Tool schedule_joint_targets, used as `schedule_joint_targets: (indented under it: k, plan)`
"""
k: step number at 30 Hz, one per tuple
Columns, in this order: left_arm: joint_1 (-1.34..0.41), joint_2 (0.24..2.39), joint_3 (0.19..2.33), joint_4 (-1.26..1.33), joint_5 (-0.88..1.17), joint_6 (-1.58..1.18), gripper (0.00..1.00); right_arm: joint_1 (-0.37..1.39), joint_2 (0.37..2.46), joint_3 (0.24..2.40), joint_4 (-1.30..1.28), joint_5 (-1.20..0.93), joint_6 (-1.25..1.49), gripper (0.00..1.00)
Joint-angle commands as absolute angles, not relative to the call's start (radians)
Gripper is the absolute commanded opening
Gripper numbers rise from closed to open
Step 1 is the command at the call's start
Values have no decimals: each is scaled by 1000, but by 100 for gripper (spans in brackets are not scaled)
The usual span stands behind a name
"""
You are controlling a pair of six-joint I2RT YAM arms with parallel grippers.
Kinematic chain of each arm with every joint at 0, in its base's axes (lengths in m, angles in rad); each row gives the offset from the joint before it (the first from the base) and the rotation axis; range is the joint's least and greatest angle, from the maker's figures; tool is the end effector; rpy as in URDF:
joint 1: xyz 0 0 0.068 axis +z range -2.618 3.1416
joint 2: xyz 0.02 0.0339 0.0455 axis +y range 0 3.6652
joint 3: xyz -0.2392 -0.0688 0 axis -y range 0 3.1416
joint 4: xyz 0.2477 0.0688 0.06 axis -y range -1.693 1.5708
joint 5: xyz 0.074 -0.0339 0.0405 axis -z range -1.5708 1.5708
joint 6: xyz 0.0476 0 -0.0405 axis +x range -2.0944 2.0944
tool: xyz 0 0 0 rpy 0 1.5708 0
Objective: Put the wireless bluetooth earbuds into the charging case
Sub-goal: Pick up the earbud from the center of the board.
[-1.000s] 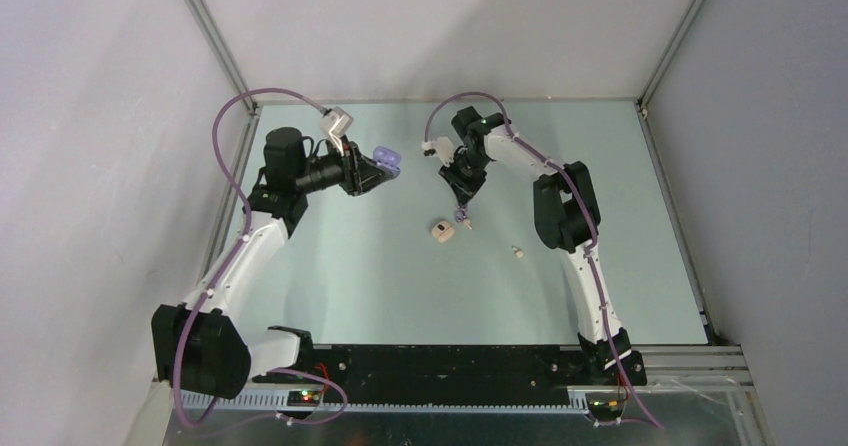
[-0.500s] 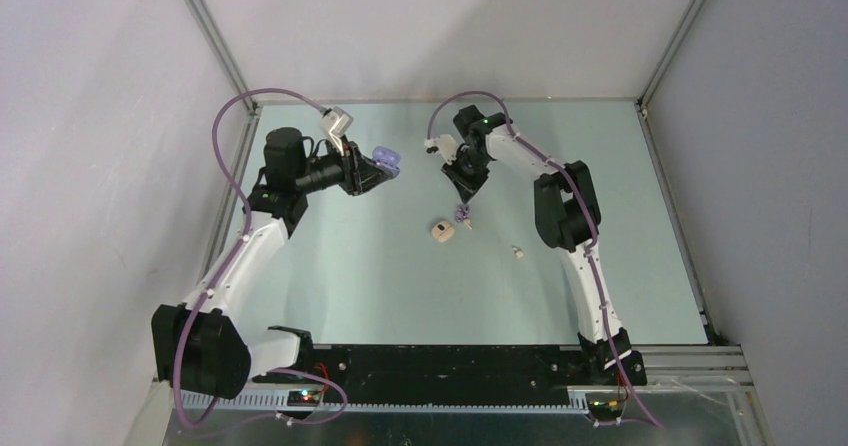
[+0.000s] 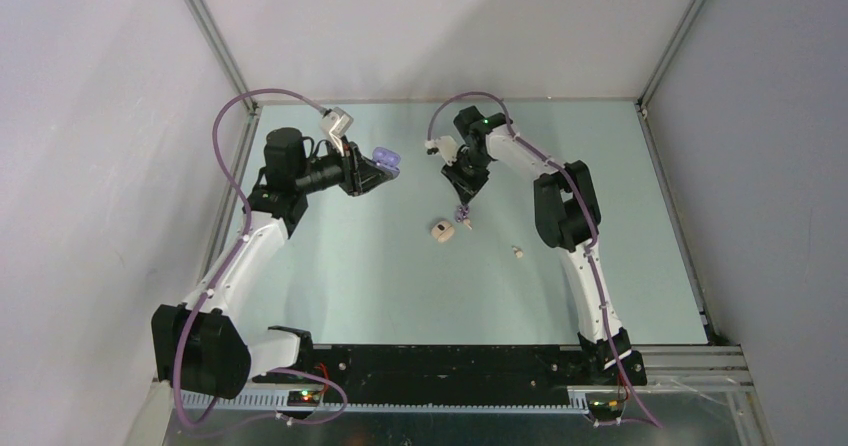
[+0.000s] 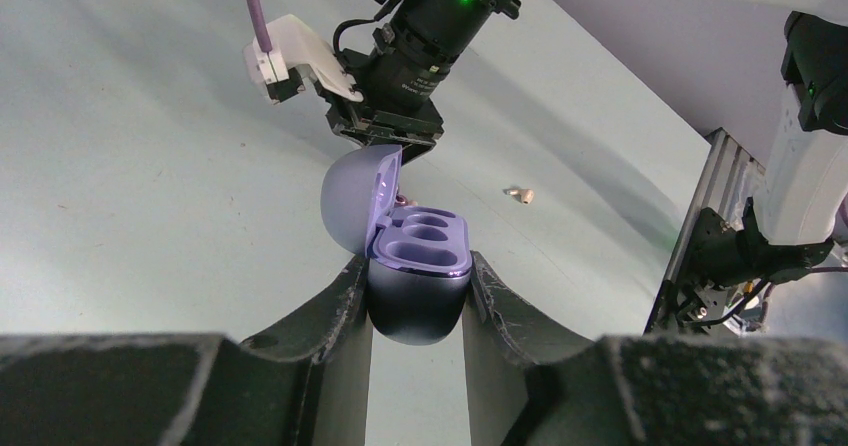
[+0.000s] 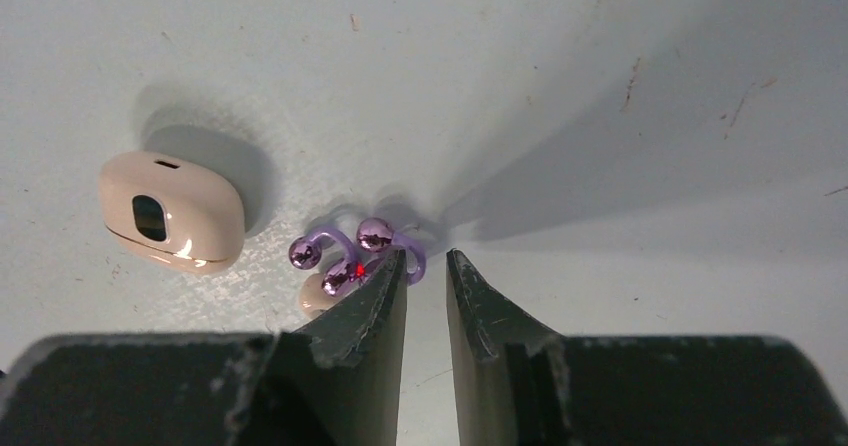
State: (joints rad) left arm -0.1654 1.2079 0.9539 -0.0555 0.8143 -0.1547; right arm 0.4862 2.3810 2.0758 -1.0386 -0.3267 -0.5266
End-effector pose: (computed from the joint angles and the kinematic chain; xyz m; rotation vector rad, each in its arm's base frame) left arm 0.2818 -0.0821 0.3005 0.5784 1.8034 -0.9793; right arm 0.4123 0.2352 0.1452 -1.4407 2.4862 0.4668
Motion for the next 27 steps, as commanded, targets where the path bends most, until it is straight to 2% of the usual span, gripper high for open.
schedule_joint_targets:
  k: [1, 9, 20, 27]
  plan:
    - [-158, 1186, 961, -34, 813, -131, 0, 494, 2390, 2074, -1058, -350, -516, 26]
    - [-158, 1187, 959, -31, 814, -132, 0, 501, 2386, 2036, -1058, -335, -516, 25]
    - [-158, 1184, 949, -31, 810, -130, 0, 527, 2362, 1987, -1046, -262, -478, 36]
    - [-158, 1191, 945, -15, 808, -134, 0, 565, 2295, 1875, -1012, -160, -453, 26]
